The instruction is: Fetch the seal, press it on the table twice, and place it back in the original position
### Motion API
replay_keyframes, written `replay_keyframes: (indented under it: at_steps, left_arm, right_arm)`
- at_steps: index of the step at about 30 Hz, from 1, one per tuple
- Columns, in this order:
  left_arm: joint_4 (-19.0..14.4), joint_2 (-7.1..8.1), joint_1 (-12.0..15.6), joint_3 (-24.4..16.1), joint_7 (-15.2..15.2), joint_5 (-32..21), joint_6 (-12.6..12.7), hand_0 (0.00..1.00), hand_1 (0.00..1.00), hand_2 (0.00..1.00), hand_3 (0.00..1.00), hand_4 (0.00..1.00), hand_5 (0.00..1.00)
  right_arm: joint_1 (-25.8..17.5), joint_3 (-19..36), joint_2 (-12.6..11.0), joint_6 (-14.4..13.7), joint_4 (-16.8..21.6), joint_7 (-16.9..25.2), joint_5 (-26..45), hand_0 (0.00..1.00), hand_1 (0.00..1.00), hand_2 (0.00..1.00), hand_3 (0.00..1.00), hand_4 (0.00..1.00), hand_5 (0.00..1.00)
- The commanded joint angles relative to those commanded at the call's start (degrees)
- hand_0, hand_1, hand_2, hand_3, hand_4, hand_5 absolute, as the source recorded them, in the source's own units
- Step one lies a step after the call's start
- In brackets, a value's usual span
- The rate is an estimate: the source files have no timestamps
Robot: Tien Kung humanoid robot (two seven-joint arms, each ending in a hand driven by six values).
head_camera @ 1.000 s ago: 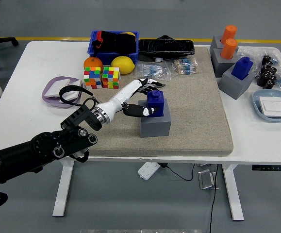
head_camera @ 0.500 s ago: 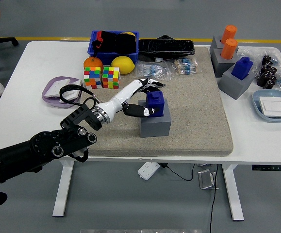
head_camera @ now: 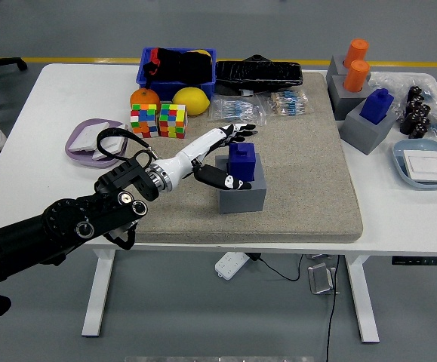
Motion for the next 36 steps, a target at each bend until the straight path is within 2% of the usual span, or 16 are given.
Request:
replay_keyframes:
  at_steps: [6, 10, 11, 12, 16, 17, 21, 23, 24, 25, 27, 29, 30, 35, 36]
  left_arm:
    - [0.09, 0.31, 0.17, -0.37, -0.16, 0.21, 0.22, 0.950, 0.998, 0.998, 0.998, 0.998, 0.249]
    - [0.14, 1.16, 0.41, -1.87, 0.60, 0.40, -0.67, 0.950, 0.998, 0.998, 0.998, 0.998, 0.249]
    - [-0.04, 1.74, 0.43, -2.57, 0.88, 0.33, -1.08, 0.950, 0.998, 0.998, 0.998, 0.998, 0.249]
    - [-0.22, 2.22, 0.41, -3.08, 1.07, 0.17, -1.41, 0.986, 0.998, 0.998, 0.998, 0.998, 0.307]
    - [-1.26, 4.46, 0.03, -5.04, 1.37, -0.71, -2.33, 0.986, 0.998, 0.998, 0.998, 0.998, 0.307]
    - [-1.50, 4.96, -0.04, -5.51, 1.31, -0.74, -2.35, 0.998, 0.998, 0.998, 0.998, 0.998, 0.611]
    - [-1.82, 7.30, -0.35, -7.66, -0.15, -0.99, -1.22, 0.998, 0.998, 0.998, 0.998, 0.998, 0.611]
    - [-1.04, 8.79, -0.53, -8.58, -1.38, -1.32, -0.05, 0.998, 0.998, 0.998, 0.998, 0.998, 0.611]
    - [-0.54, 9.55, -0.59, -8.89, -1.63, -1.52, 0.31, 0.990, 0.998, 0.998, 0.998, 0.998, 0.641]
    - [-0.21, 10.00, -0.62, -9.01, -1.72, -1.63, 0.50, 0.990, 0.998, 0.998, 0.998, 0.998, 0.641]
    - [1.27, 11.81, -0.58, -9.34, -1.44, -1.67, 1.19, 0.990, 0.998, 0.998, 0.998, 0.998, 0.641]
    - [2.48, 12.79, -0.44, -9.47, -1.26, -1.86, 1.40, 0.990, 0.998, 0.998, 0.998, 0.998, 0.641]
    - [3.50, 13.56, -0.23, -9.78, -1.28, -1.80, 1.73, 0.935, 0.984, 0.985, 0.998, 0.986, 0.561]
    - [6.98, 16.06, 0.64, -11.31, -1.60, -3.07, 2.91, 0.935, 0.984, 0.985, 0.998, 0.986, 0.561]
    - [7.68, 16.52, 0.76, -11.38, -1.52, -3.32, 3.15, 0.910, 0.957, 0.964, 0.983, 0.929, 0.466]
  right_arm:
    - [0.03, 0.16, -0.04, 0.02, 0.06, 0.01, -0.06, 0.774, 0.685, 0.692, 0.625, 0.714, 0.358]
    - [0.01, 0.18, -0.06, 0.03, 0.09, 0.01, -0.03, 0.774, 0.685, 0.692, 0.625, 0.714, 0.358]
    - [-0.05, 0.20, -0.08, 0.02, 0.09, 0.01, -0.07, 0.774, 0.685, 0.692, 0.625, 0.714, 0.358]
    - [-0.10, 0.22, -0.11, 0.02, 0.07, 0.01, -0.11, 0.774, 0.685, 0.692, 0.625, 0.715, 0.358]
    - [-0.20, 0.28, -0.28, 0.04, 0.03, 0.00, -0.20, 0.774, 0.685, 0.692, 0.625, 0.715, 0.358]
    - [-0.20, 0.31, -0.30, 0.03, 0.03, 0.01, -0.22, 0.774, 0.685, 0.691, 0.625, 0.716, 0.356]
    - [-0.06, 0.14, -0.44, 0.03, 0.05, 0.02, -0.23, 0.774, 0.685, 0.691, 0.625, 0.716, 0.356]
    - [0.09, 0.10, -0.57, 0.01, 0.10, 0.04, -0.22, 0.774, 0.685, 0.691, 0.625, 0.716, 0.356]
    - [0.13, 0.07, -0.63, 0.00, 0.12, 0.04, -0.21, 0.774, 0.685, 0.691, 0.624, 0.716, 0.356]
    - [0.15, 0.05, -0.67, -0.01, 0.12, 0.04, -0.20, 0.774, 0.685, 0.691, 0.624, 0.716, 0.356]
    - [0.22, 0.14, -0.84, -0.06, 0.09, 0.05, -0.27, 0.774, 0.685, 0.691, 0.624, 0.716, 0.356]
    - [0.23, 0.33, -0.89, -0.11, 0.00, 0.05, -0.32, 0.774, 0.685, 0.691, 0.624, 0.716, 0.356]
    - [0.21, 0.45, -0.92, -0.13, -0.03, 0.06, -0.39, 0.774, 0.684, 0.691, 0.625, 0.716, 0.356]
    - [0.31, 0.81, -1.07, -0.19, -0.05, 0.06, -0.65, 0.774, 0.684, 0.691, 0.625, 0.716, 0.356]
    - [0.36, 0.87, -1.12, -0.21, -0.06, 0.06, -0.72, 0.773, 0.684, 0.692, 0.625, 0.716, 0.355]
